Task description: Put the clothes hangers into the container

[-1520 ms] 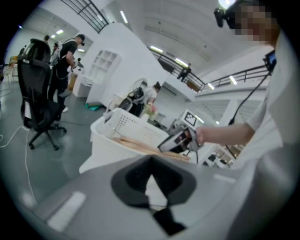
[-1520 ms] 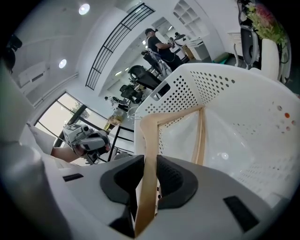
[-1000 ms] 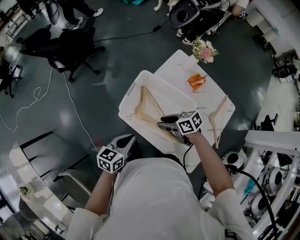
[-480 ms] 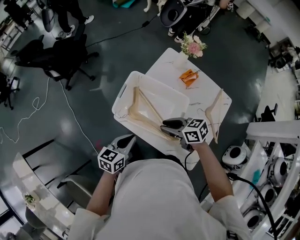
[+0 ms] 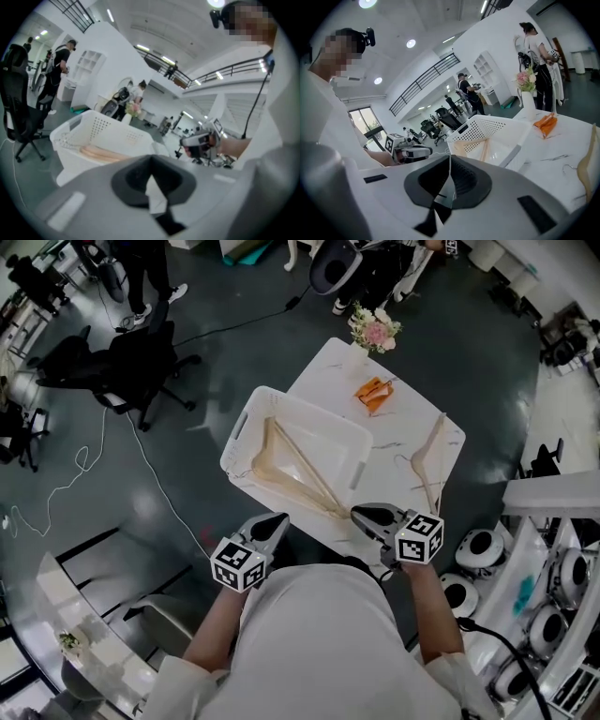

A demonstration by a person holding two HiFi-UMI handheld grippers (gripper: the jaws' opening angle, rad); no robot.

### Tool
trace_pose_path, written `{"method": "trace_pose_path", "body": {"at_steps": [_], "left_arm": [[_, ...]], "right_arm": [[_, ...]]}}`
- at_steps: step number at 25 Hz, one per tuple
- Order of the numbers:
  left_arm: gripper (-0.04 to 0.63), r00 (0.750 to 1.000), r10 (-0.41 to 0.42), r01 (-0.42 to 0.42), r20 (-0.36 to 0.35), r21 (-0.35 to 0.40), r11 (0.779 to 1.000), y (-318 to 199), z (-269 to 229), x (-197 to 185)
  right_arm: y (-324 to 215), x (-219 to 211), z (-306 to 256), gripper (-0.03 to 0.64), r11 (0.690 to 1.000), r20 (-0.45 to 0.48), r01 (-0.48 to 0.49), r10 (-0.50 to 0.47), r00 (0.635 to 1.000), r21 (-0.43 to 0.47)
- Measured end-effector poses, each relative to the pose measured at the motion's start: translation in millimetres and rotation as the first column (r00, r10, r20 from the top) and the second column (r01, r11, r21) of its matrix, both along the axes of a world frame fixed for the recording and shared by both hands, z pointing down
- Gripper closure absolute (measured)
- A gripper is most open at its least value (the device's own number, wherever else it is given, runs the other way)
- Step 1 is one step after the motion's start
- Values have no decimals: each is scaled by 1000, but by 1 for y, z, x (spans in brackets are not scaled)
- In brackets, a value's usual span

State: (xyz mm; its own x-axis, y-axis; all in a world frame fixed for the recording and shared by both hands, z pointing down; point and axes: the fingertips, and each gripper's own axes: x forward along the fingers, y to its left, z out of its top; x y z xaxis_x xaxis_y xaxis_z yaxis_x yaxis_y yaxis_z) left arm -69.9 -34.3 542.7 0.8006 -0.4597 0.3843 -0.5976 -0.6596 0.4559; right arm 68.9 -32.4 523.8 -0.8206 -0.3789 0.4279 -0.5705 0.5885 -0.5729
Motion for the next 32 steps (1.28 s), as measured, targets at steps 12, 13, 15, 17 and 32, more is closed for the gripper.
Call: {"method": "trace_pose_path", "body": {"at_steps": [12, 13, 15, 17, 32], "left_arm": [[594, 998, 62, -61, -18, 57, 997, 17, -26, 49], [594, 998, 64, -63, -21, 60, 996, 18, -27, 51], [594, 997, 69, -67, -32, 58, 996, 21, -30, 56], [594, 997, 73, -71, -40, 57, 996, 23, -32, 61], [592, 989, 149, -149, 1, 41, 988, 45, -22, 101]], "right_arm": [[43, 46, 15, 607, 990, 10, -143, 142, 990, 11], [44, 48, 15, 607, 989, 13, -147, 146, 989, 14], [46, 51, 13, 607, 988, 19, -155, 155, 988, 21], [46, 55, 10, 607, 986, 28, -166, 165, 986, 28], [63, 113, 29, 614, 950, 23, -312, 311, 950, 31]]}}
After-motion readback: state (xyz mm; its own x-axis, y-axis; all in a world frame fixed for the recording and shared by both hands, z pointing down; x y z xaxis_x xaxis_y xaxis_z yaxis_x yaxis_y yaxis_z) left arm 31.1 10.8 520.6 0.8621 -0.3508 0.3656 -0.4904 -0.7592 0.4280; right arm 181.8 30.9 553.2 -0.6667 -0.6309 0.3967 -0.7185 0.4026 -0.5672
